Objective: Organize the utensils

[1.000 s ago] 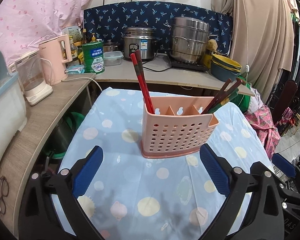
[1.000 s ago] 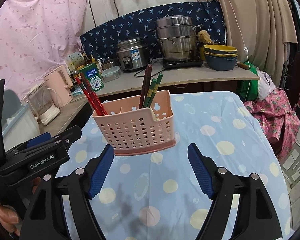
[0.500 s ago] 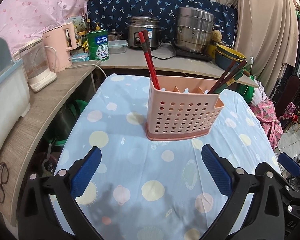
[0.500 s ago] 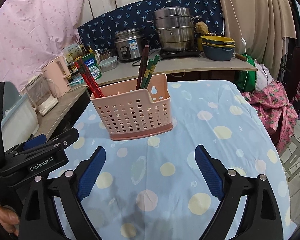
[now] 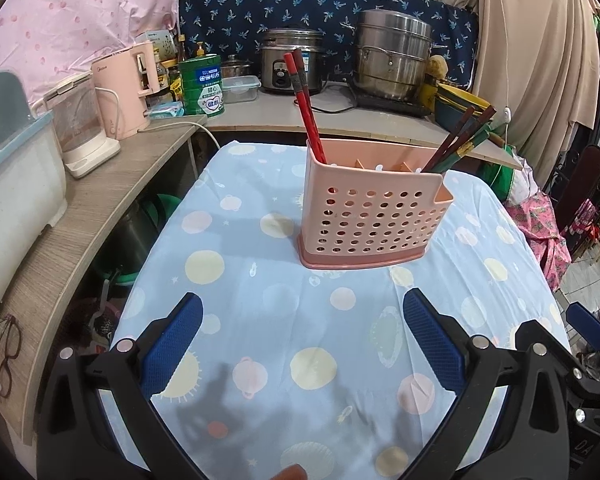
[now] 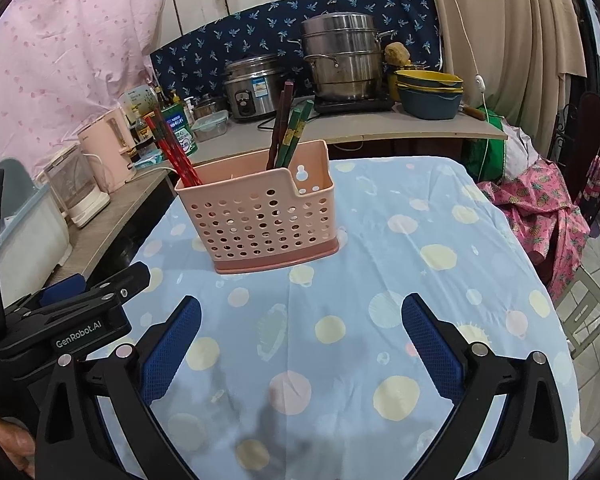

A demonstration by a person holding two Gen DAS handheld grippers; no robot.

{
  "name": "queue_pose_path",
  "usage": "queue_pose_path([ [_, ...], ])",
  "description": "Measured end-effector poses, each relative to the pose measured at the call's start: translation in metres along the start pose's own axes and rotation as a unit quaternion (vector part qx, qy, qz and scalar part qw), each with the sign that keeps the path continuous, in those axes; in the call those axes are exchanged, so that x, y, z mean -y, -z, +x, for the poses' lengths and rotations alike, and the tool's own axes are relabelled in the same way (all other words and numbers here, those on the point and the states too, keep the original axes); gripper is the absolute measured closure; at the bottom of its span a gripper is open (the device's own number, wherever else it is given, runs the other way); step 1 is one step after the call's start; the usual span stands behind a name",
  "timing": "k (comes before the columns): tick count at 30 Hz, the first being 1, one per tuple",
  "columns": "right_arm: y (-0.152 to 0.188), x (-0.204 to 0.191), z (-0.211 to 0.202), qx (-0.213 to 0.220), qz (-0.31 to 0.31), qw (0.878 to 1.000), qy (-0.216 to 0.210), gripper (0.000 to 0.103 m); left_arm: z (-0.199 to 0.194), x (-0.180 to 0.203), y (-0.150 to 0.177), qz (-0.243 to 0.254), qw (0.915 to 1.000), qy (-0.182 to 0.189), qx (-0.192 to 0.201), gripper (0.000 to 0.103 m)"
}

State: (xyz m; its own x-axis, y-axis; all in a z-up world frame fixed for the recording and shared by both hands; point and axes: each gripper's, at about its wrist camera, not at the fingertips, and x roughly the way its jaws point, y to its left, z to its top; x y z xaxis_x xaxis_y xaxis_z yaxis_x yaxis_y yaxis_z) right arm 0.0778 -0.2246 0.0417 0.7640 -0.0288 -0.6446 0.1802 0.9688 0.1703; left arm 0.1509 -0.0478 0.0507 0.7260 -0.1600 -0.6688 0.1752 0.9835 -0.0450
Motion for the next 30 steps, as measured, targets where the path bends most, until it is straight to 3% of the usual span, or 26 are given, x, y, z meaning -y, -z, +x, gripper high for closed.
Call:
queue_pose_path([
  [30,0.013,-0.003,0.004,-0.015,-0.011,1.0,0.01,0.006,-0.005,0.007,0.009,0.014,0.9999,-0.01,0.001,0.007],
])
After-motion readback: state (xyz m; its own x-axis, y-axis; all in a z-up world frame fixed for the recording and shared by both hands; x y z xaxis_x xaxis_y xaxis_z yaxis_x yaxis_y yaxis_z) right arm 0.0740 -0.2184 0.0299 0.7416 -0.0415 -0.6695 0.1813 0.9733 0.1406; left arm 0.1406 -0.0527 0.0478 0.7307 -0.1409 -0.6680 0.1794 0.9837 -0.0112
